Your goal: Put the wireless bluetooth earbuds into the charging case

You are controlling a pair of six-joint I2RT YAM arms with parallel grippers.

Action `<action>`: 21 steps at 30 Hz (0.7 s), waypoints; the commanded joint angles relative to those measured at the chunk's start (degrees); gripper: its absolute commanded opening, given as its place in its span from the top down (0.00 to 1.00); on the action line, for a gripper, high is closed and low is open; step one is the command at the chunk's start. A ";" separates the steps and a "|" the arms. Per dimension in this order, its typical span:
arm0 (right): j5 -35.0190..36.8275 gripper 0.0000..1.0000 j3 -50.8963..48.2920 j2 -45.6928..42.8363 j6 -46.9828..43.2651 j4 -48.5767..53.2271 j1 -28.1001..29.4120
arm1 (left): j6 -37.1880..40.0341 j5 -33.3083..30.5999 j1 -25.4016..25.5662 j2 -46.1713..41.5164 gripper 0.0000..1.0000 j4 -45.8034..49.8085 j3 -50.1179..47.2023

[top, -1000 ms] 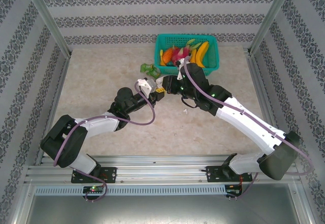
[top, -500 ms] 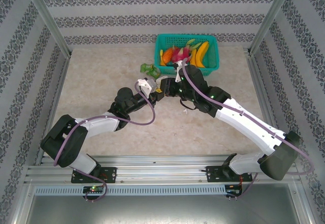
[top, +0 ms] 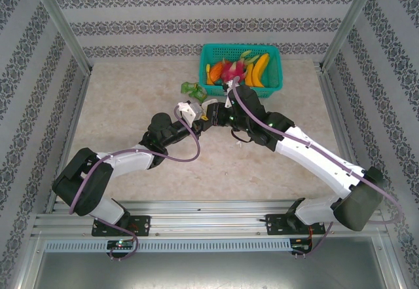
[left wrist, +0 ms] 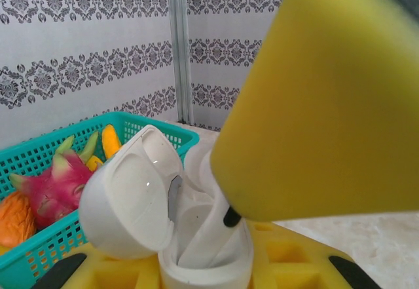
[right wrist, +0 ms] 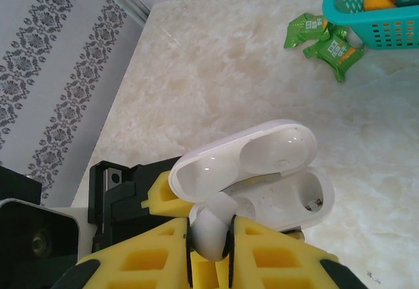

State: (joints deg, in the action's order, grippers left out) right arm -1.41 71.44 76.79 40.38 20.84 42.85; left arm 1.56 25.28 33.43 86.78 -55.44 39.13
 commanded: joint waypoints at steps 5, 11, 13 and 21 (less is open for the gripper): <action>-1.42 0.81 2.14 2.42 -0.13 3.57 -1.09 | 3.63 2.67 0.58 -1.58 1.00 1.96 1.86; -2.08 0.77 3.70 4.50 0.09 5.57 -1.98 | 5.07 5.01 0.58 -2.27 1.00 4.01 1.69; -2.11 0.74 3.79 4.90 0.22 5.66 -2.41 | 4.79 5.41 0.59 -2.39 1.00 3.50 1.31; -1.58 0.64 3.18 4.89 0.71 5.78 -3.18 | 3.61 5.99 0.58 -2.68 1.00 1.98 0.59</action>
State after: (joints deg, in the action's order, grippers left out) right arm -4.36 73.80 81.12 40.62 24.91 40.53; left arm 4.71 28.93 33.43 86.74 -49.67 39.13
